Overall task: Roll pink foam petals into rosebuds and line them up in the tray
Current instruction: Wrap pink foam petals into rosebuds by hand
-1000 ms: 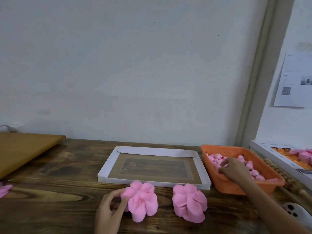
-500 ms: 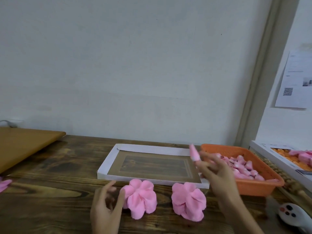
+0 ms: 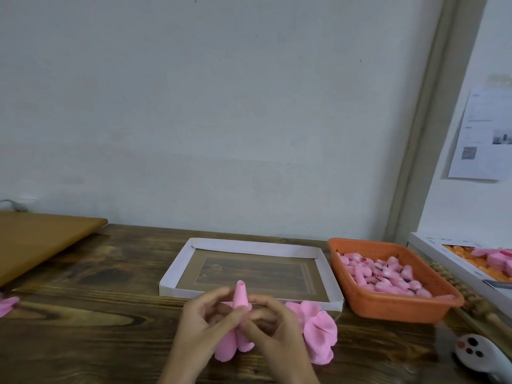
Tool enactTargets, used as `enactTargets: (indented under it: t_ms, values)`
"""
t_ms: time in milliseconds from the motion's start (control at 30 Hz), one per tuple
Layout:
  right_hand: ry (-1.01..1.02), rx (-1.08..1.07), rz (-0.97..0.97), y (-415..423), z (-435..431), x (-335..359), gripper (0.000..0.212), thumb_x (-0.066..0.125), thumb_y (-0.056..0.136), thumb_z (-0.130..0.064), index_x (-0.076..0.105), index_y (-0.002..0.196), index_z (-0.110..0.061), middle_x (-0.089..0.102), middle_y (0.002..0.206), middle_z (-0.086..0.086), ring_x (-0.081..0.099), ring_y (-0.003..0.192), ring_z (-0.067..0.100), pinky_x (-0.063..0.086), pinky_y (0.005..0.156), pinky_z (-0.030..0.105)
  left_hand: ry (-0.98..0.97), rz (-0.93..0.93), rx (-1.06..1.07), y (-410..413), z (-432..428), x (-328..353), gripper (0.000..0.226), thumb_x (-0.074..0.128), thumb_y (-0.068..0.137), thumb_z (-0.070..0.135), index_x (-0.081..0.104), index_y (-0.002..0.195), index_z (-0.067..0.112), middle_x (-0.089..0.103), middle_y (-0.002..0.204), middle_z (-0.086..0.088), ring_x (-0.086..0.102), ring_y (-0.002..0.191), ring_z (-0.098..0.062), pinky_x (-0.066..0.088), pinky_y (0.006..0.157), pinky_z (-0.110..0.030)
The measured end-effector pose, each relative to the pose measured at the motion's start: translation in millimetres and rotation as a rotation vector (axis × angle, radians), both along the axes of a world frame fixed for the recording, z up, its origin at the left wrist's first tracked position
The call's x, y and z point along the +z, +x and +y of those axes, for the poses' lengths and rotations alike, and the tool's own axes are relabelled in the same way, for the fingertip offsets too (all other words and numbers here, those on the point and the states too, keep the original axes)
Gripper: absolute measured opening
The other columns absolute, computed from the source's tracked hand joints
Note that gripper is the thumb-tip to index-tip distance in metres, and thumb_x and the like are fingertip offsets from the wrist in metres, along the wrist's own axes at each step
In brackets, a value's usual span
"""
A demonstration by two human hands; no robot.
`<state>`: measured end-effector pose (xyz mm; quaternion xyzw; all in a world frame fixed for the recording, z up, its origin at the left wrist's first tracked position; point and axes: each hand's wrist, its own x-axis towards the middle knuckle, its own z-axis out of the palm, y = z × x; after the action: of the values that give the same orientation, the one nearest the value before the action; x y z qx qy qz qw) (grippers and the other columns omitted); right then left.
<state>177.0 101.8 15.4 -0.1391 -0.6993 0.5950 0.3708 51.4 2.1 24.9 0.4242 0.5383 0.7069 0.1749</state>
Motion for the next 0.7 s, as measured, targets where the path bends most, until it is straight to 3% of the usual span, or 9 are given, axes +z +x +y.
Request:
enactTargets:
  t_ms: [67, 167, 267, 367, 467, 600, 633, 700]
  values:
    - [0.037, -0.005, -0.039, -1, 2, -4, 0.03, 0.081, 0.087, -0.006, 0.073, 0.11, -0.023, 0.08, 0.086, 0.011, 0.076, 0.082, 0.025, 0.062, 0.075, 0.036, -0.014, 0.042, 0.008, 1, 1, -2, 0.025, 0.089, 0.075, 0.023, 0.083, 0.099, 0.027, 0.079, 0.085, -0.009, 0.074, 0.075, -0.016, 0.057, 0.069, -0.024]
    - [0.093, 0.034, -0.093, 1, 6, -2, 0.037, 0.082, 0.085, -0.011, 0.069, 0.119, -0.018, 0.08, 0.106, 0.004, 0.075, 0.104, 0.021, 0.063, 0.086, 0.043, -0.05, 0.069, 0.079, -2, 3, -6, 0.026, 0.09, 0.073, 0.035, 0.083, 0.098, 0.03, 0.076, 0.098, -0.005, 0.074, 0.093, -0.024, 0.061, 0.078, -0.035]
    - [0.12, 0.121, -0.118, 6, 13, 6, 0.033, 0.075, 0.092, -0.011, 0.07, 0.124, -0.017, 0.077, 0.116, 0.002, 0.072, 0.113, 0.019, 0.061, 0.093, 0.038, -0.116, 0.142, 0.167, -7, 6, -8, 0.029, 0.088, 0.071, 0.04, 0.082, 0.099, 0.037, 0.07, 0.102, 0.01, 0.069, 0.1, -0.016, 0.061, 0.079, -0.034]
    - [0.089, 0.135, -0.141, 7, 19, 11, 0.023, 0.073, 0.097, -0.018, 0.074, 0.12, -0.019, 0.079, 0.112, 0.003, 0.073, 0.11, 0.021, 0.058, 0.099, 0.038, -0.156, 0.226, 0.2, -9, 10, -8, 0.029, 0.087, 0.071, 0.036, 0.082, 0.1, 0.043, 0.061, 0.096, 0.019, 0.064, 0.092, -0.009, 0.058, 0.07, -0.027]
    - [0.084, 0.098, -0.154, 3, 24, 16, 0.019, 0.077, 0.093, -0.017, 0.078, 0.112, -0.02, 0.08, 0.107, 0.001, 0.076, 0.104, 0.019, 0.06, 0.093, 0.035, -0.167, 0.349, 0.249, -4, 17, -11, 0.035, 0.089, 0.078, 0.025, 0.08, 0.107, 0.043, 0.063, 0.094, 0.019, 0.064, 0.082, -0.012, 0.051, 0.061, -0.021]
    - [0.144, -0.041, -0.13, 1, 30, 23, 0.01, 0.073, 0.096, -0.017, 0.08, 0.094, -0.025, 0.081, 0.095, -0.001, 0.078, 0.092, 0.018, 0.064, 0.083, 0.04, -0.2, 0.325, 0.18, -15, 10, -14, 0.075, 0.095, 0.069, 0.02, 0.065, 0.129, 0.053, 0.07, 0.102, 0.017, 0.064, 0.085, -0.005, 0.05, 0.063, -0.018]
    - [0.153, -0.087, -0.119, 1, 31, 23, 0.01, 0.071, 0.097, -0.019, 0.079, 0.092, -0.025, 0.08, 0.093, -0.001, 0.077, 0.09, 0.018, 0.064, 0.081, 0.04, -0.215, 0.308, 0.234, -22, 6, -18, 0.077, 0.095, 0.07, 0.019, 0.063, 0.132, 0.05, 0.072, 0.1, 0.014, 0.064, 0.083, -0.004, 0.049, 0.062, -0.018]
    - [0.158, -0.166, -0.108, 3, 35, 25, 0.009, 0.071, 0.097, -0.024, 0.078, 0.092, -0.026, 0.08, 0.093, -0.005, 0.076, 0.091, 0.014, 0.063, 0.084, 0.038, -0.338, 0.33, 0.498, -40, 0, -25, 0.058, 0.089, 0.077, 0.023, 0.067, 0.129, 0.036, 0.07, 0.098, 0.013, 0.065, 0.083, -0.006, 0.049, 0.066, -0.022]
